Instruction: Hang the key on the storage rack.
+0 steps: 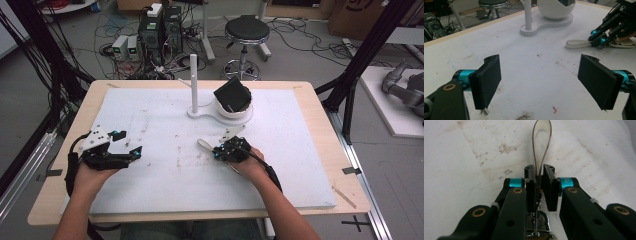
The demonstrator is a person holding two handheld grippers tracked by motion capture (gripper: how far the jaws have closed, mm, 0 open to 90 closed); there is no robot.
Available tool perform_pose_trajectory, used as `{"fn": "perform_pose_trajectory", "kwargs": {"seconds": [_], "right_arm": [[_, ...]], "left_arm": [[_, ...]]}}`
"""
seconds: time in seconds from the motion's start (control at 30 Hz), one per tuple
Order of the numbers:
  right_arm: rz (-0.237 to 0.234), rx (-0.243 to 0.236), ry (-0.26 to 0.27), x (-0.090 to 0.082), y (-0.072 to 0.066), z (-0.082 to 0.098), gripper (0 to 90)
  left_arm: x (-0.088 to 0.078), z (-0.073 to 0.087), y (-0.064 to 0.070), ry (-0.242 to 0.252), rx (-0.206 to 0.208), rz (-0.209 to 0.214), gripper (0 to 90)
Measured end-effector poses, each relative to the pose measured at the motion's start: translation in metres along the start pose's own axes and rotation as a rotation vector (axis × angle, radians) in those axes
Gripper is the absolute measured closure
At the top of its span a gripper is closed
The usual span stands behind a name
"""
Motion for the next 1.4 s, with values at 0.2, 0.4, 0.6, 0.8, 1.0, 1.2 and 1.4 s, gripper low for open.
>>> {"fn": "perform_pose_trajectory", "kwargs": {"seconds": [0.2, 0.4, 0.6, 0.8, 1.0, 1.2, 1.4], "right_arm": [[0.043, 0.026, 0.129, -0.019, 0.007, -0.017, 82.8], [0.114, 0.029, 0.252, -0.035, 0.018, -0.043, 82.8], [0.153, 0.033, 0.326, -0.045, 0.026, -0.073, 82.8], [0.175, 0.010, 0.361, -0.053, 0.030, -0.097, 82.8], [0.222, -0.004, 0.415, -0.062, 0.036, -0.122, 82.7], [0.258, -0.027, 0.424, -0.062, 0.042, -0.141, 82.8], [0.267, -0.031, 0.431, -0.059, 0.047, -0.153, 82.7]], "left_arm": [[-0.001, -0.002, 0.000, 0.007, -0.003, 0.001, 19.0], [-0.003, -0.002, -0.002, 0.016, -0.010, 0.002, 19.0], [-0.005, -0.004, -0.003, 0.028, -0.018, 0.004, 19.0], [-0.006, -0.005, -0.004, 0.033, -0.020, 0.002, 19.0], [-0.008, -0.005, -0.005, 0.037, -0.021, -0.003, 19.0], [-0.008, -0.005, -0.005, 0.036, -0.022, -0.001, 19.0], [-0.009, -0.005, -0.007, 0.038, -0.024, -0.005, 19.0]]}}
Point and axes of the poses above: each handheld gripper's, and its own axes: x roughly forward along the jaws, z roughly out of its underside, y roughly to its right, the point moved 6 cm from there along x, roughly forward along the jaws, and after that the axes turned 8 degrees about y, right-handed, at the moved point
